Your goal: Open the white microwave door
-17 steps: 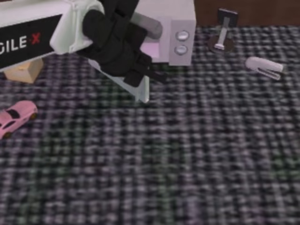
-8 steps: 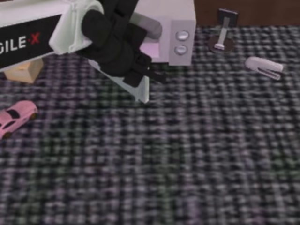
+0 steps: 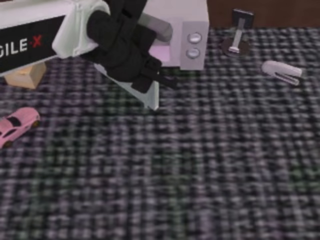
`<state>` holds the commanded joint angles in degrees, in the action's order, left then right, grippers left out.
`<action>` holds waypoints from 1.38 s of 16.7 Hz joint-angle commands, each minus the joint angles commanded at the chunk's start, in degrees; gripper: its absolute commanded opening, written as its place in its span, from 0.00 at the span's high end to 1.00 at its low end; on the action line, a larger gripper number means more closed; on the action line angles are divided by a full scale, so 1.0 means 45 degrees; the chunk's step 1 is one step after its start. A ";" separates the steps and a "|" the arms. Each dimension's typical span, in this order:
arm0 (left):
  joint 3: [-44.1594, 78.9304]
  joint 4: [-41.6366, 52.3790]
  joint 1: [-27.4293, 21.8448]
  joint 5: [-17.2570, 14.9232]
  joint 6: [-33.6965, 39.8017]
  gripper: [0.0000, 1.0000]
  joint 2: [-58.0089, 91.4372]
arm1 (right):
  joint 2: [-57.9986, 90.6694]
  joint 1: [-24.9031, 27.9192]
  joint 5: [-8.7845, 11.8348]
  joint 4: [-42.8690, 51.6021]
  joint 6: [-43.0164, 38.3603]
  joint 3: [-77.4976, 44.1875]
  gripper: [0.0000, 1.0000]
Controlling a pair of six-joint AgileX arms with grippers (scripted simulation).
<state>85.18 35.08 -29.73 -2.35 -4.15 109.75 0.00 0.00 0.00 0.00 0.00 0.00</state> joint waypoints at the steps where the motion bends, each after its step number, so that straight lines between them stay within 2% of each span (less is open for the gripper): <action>1: 0.0000 0.0000 0.0000 0.0000 0.0000 1.00 0.0000 | 0.0000 0.0000 0.0000 0.0000 0.0000 0.0000 0.00; 7: -0.0128 -0.0019 0.0005 -0.0182 -0.0143 1.00 -0.0057 | 0.0000 0.0000 0.0000 0.0000 0.0000 0.0000 0.00; 14: -0.1022 -0.0067 0.0665 -0.1114 -0.1940 1.00 -0.0787 | 0.0000 0.0000 0.0000 0.0000 0.0000 0.0000 0.00; 23: -0.1025 -0.0067 0.0667 -0.1118 -0.1947 1.00 -0.0790 | 0.0000 0.0000 0.0000 0.0000 0.0000 0.0000 0.00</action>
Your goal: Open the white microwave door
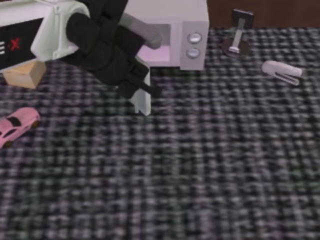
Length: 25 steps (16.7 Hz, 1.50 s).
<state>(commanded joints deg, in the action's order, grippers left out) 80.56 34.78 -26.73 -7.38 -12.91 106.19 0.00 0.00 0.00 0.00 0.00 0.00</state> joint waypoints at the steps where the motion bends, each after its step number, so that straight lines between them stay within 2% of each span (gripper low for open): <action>1: 0.0000 0.0000 0.0000 0.0000 0.0000 1.00 0.0000 | 0.0000 0.0000 0.0000 0.0000 0.0000 0.0000 0.00; 17: -0.0052 0.0005 -0.0040 -0.0094 -0.0004 1.00 0.0025 | 0.0000 0.0000 0.0000 0.0000 0.0000 0.0000 0.00; 25: -0.0673 0.0274 0.0808 -0.1167 -0.2153 1.00 -0.0568 | 0.0000 0.0000 0.0000 0.0000 0.0000 0.0000 0.00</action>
<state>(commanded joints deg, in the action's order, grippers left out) 77.54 36.02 -23.09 -12.63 -22.60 103.64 0.00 0.00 0.00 0.00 0.00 0.00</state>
